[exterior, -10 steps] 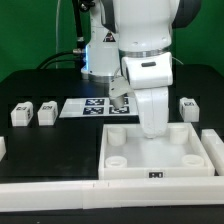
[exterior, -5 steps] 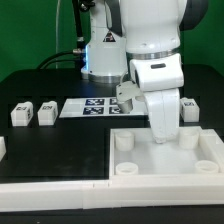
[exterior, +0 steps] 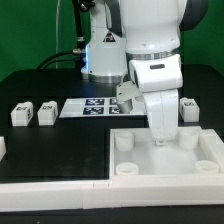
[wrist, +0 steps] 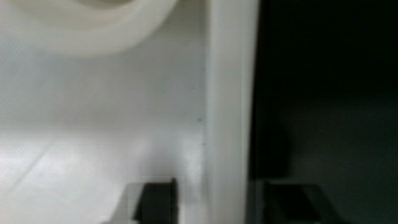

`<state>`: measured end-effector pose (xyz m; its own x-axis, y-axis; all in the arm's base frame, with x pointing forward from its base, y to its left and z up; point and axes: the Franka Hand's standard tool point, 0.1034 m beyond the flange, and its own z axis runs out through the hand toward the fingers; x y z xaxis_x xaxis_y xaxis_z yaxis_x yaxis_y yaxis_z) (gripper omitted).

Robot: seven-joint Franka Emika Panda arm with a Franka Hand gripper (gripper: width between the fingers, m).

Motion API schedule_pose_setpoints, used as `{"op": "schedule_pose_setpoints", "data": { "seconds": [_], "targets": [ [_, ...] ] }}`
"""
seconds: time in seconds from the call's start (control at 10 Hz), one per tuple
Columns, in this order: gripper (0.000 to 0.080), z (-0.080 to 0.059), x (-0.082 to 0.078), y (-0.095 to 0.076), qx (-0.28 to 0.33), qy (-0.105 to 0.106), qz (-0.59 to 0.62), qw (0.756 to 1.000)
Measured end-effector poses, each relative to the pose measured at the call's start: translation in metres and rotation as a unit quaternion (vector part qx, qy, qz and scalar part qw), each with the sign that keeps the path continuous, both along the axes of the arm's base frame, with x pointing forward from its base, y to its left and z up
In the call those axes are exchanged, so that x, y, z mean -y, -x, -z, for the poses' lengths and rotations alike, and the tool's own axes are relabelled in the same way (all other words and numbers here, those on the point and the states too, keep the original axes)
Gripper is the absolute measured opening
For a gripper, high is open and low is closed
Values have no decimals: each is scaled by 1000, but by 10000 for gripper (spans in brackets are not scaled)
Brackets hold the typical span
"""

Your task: Assemble one leg

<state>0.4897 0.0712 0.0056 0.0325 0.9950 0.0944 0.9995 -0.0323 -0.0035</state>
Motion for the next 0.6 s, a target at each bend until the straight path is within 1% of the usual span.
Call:
{"op": "schedule_pose_setpoints", "data": {
  "seconds": [0.1,0.2,0.3,0.4,0.6],
  "targets": [
    [419,0,0,0,0,0,0,1000],
    [552,0,0,0,0,0,0,1000],
    [552,1,1,0,-1,0,1,1000],
    [630,1,1,0,-1,0,1,1000],
    [644,1,1,1,-1,0,1,1000]
  ]
}}
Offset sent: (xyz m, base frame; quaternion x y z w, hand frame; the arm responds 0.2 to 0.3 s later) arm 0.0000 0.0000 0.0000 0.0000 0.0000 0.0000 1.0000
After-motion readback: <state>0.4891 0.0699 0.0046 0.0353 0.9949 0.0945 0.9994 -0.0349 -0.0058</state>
